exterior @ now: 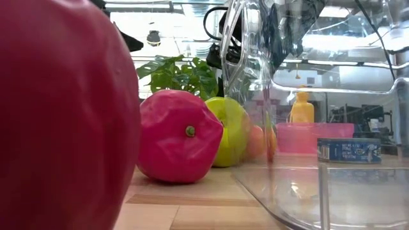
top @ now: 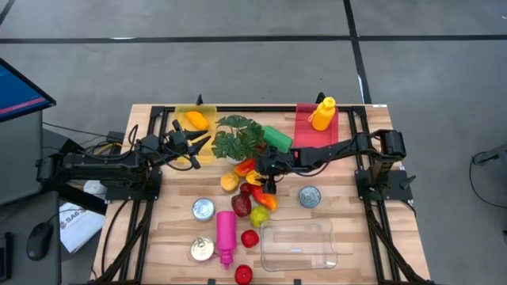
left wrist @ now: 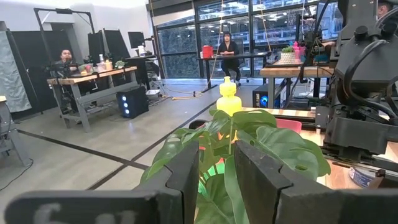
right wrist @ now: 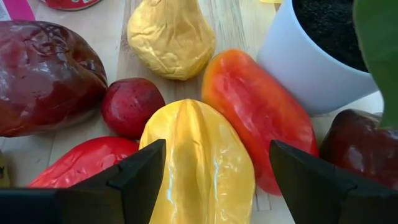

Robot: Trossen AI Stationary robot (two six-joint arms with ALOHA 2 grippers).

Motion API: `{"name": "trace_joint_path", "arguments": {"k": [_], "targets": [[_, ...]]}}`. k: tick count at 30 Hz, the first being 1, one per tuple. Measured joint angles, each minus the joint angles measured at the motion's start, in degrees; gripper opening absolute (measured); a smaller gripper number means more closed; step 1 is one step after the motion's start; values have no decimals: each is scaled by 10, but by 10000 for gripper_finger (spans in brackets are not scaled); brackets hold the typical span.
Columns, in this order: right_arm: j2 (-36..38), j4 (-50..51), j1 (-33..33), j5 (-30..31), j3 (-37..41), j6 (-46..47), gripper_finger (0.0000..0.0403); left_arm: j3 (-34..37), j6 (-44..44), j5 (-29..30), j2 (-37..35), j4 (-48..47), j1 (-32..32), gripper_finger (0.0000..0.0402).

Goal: Pick & Place Food Item
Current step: Put the yellow starfruit into the yellow bin

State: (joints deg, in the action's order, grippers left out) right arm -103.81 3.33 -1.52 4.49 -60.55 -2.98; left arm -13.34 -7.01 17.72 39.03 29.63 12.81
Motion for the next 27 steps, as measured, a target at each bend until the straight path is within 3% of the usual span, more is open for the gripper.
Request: {"name": "trace_joint_path", "arguments": {"k": [12, 27], "targets": [[0, 0, 0, 0, 0, 62, 281, 0, 0, 0, 0, 0, 0, 90], [0, 0, 0, 0, 0, 60, 281, 0, 0, 0, 0, 0, 0, 90]]}}
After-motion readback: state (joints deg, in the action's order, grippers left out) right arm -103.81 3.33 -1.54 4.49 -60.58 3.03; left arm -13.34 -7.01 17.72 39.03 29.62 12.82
